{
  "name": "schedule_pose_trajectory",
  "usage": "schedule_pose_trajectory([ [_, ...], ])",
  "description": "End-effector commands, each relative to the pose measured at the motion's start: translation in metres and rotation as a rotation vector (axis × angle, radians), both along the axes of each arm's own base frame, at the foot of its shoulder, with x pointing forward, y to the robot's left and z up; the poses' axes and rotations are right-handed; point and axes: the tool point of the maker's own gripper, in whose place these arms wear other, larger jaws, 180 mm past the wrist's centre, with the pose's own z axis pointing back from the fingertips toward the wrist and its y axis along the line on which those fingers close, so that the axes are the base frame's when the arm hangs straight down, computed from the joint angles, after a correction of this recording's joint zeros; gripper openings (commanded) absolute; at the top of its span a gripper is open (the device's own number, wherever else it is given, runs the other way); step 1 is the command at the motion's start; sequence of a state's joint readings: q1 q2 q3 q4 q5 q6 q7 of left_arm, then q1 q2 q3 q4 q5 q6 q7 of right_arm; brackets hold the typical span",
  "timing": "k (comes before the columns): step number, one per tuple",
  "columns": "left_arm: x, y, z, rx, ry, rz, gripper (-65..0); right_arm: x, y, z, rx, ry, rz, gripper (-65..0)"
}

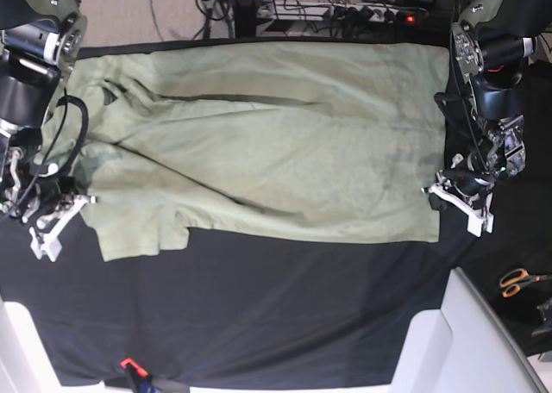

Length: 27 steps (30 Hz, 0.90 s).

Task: Fold the T-shirt properly
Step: 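Lower the left gripper to the shirt's side edge and grasp it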

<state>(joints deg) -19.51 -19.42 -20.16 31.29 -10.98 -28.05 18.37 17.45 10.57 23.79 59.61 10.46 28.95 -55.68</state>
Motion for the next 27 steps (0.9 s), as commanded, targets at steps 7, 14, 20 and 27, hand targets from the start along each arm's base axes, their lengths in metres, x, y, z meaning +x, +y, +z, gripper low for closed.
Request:
schedule_pose_trajectory([
  [7,-0.026,0.02,0.0,0.093,0.136,-0.061,-65.0,0.016,-0.007,0.015,-0.009,-0.055,-0.005,-64.8],
  [14,-0.051,0.047,0.043,0.228,0.107,-0.06,-65.0,0.016,-0.006,0.015,-0.008,-0.056,-0.005,-64.8],
  [20,-0.068,0.041,0.031,0.22,0.14,-0.068,-65.0,0.016,-0.005,0.015,-0.006,-0.056,-0.004,-64.8],
  [27,-0.056,0.036,0.044,0.23,0.09,-0.071,-41.1,0.015,-0.005,0.015,-0.006,-0.053,-0.005,-64.8],
])
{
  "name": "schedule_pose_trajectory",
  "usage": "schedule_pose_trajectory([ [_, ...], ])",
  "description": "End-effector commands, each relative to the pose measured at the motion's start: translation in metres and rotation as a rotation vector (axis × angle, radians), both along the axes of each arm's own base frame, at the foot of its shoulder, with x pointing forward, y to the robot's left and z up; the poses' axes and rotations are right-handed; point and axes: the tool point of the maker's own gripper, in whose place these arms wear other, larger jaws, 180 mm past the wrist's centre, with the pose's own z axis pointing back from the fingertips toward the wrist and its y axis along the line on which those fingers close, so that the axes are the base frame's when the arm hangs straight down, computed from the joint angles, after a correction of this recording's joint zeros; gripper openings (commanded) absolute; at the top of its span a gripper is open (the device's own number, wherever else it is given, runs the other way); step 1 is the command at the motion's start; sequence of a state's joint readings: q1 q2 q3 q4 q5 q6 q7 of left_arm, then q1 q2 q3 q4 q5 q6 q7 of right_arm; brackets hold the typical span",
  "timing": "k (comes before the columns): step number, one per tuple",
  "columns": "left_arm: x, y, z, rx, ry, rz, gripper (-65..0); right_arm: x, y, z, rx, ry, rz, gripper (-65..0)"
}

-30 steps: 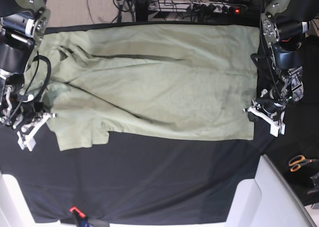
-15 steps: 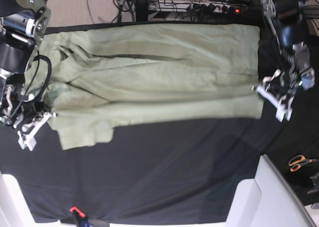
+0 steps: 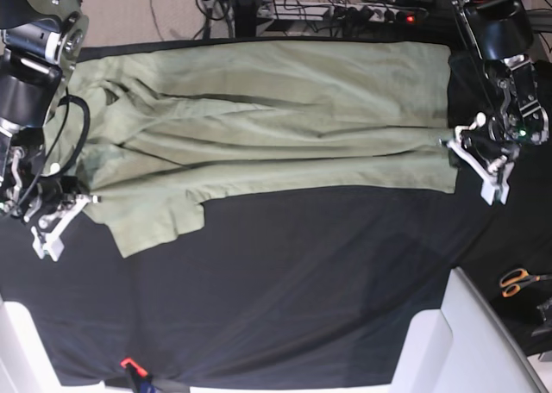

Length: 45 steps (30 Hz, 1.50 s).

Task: Fold the T-shirt properly
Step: 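Lower the left gripper to the shirt's side edge and grasp it, then hold the side edge with the left gripper while the right gripper regrasps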

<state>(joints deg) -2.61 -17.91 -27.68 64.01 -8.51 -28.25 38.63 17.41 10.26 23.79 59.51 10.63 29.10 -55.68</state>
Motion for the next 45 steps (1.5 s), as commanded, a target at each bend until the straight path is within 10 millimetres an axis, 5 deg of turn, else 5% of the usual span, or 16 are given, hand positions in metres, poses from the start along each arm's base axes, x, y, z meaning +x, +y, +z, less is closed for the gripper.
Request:
schedule_pose_trajectory([
  [1,0.012,0.01,0.016,0.027,-0.046,0.008,-35.9,0.016,-0.009,0.016,-0.015,-0.054,-0.009,-64.8],
  [5,0.018,0.012,0.025,0.04,-0.071,0.003,-18.6,0.015,-0.009,0.016,-0.015,-0.053,-0.009,-64.8],
  [8,0.021,0.015,0.028,0.048,-0.079,0.004,-12.2,0.015,-0.009,0.015,-0.015,-0.049,-0.008,-64.8],
  [19,0.046,0.016,0.016,-0.03,-0.093,0.052,-12.3,0.011,-0.009,0.013,-0.017,-0.047,-0.009,-64.8],
  [40,0.045,-0.018,-0.03,-0.142,-0.061,0.052,-13.2,0.011,-0.011,0.014,-0.021,-0.049,-0.011,-64.8],
  [45,0.043,-0.017,-0.031,-0.14,-0.058,0.053,-33.1,0.011,-0.012,0.014,-0.021,-0.047,-0.012,-64.8],
])
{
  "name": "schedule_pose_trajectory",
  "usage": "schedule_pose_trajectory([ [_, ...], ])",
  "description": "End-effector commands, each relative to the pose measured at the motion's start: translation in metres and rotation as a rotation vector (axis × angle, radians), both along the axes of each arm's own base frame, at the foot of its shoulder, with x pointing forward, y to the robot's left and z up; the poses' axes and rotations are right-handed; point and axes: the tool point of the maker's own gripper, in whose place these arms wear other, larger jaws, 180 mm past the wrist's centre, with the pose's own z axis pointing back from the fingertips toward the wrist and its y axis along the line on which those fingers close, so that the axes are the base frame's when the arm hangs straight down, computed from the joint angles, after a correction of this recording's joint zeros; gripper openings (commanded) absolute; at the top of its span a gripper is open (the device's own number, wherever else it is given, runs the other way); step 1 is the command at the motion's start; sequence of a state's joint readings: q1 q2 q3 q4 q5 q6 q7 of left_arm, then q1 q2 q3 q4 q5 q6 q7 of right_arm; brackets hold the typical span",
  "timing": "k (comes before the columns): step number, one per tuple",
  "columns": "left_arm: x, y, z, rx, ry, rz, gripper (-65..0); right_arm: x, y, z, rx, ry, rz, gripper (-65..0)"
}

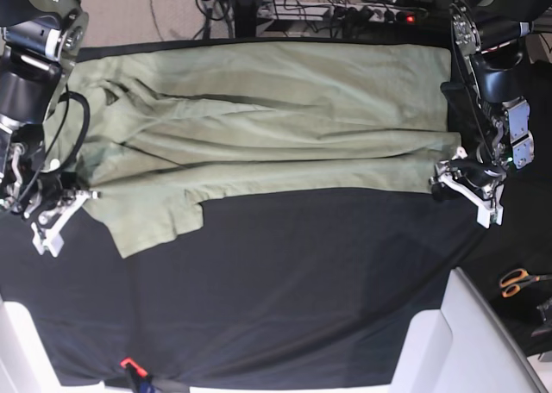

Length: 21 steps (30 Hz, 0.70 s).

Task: Fold the T-shirt properly
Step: 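Hold the side edge with the left gripper while the right gripper regrasps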

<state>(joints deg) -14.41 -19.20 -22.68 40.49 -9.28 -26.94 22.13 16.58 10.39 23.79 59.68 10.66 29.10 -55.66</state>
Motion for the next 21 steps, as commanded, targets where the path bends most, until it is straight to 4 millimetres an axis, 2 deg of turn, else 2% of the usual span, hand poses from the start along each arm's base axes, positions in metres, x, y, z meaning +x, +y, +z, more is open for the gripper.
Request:
schedule_pose_trajectory([
  [1,-0.008,-0.005,-0.007,-0.008,0.056,-0.026,-37.7,0.017,-0.011,0.017,-0.018,-0.059,-0.011,-64.8],
  [8,-0.004,-0.004,-0.004,-0.007,0.044,-0.024,-57.3,0.017,-0.009,0.017,-0.015,-0.058,-0.011,-64.8],
  [10,-0.003,-0.005,-0.004,-0.006,0.045,-0.028,-65.0,0.017,-0.009,0.018,-0.016,-0.061,-0.011,-64.8],
  [19,0.015,-0.004,0.01,-0.002,-0.008,-0.024,-65.0,0.025,-0.01,0.021,-0.016,-0.11,-0.018,-64.8],
  [21,0.026,-0.001,0.026,0.024,-0.051,-0.037,-65.0,0.028,-0.01,0.023,-0.017,-0.116,-0.017,-64.8],
])
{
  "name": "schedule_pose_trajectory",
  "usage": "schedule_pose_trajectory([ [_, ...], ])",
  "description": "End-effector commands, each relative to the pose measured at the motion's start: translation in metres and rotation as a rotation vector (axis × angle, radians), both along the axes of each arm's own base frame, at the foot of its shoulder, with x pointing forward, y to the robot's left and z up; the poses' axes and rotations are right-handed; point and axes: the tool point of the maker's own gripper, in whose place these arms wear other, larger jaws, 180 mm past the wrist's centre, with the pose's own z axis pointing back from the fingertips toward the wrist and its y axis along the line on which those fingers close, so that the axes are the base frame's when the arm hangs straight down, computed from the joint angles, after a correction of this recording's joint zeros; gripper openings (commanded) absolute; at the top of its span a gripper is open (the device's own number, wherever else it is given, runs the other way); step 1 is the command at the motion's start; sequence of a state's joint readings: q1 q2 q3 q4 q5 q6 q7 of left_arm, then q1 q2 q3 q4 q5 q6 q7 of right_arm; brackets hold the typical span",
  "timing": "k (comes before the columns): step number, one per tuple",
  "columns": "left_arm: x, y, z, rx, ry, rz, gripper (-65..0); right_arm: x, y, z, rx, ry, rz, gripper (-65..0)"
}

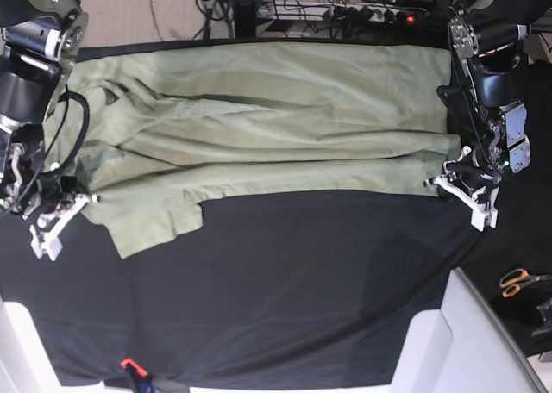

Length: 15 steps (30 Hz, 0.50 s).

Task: Fold the T-shirt properly
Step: 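Hold the side edge with the left gripper while the right gripper regrasps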

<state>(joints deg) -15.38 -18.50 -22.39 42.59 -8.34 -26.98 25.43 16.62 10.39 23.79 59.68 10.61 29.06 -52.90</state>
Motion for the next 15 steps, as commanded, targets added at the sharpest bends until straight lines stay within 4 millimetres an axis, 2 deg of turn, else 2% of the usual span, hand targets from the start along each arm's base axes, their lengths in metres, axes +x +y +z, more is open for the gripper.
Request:
schedule_pose_trajectory([
  [1,0.023,0.007,0.028,0.023,-0.093,-0.013,-65.0,0.02,-0.011,0.021,-0.02,-0.07,-0.01,-64.8],
  [9,0.049,0.007,0.079,0.104,-0.179,-0.065,-65.0,0.042,-0.014,0.046,-0.045,-0.161,-0.006,-64.8],
  [15,0.057,0.006,0.1,0.136,-0.215,-0.084,-65.0,0.06,0.005,0.056,-0.101,-0.199,0.115,-64.8],
])
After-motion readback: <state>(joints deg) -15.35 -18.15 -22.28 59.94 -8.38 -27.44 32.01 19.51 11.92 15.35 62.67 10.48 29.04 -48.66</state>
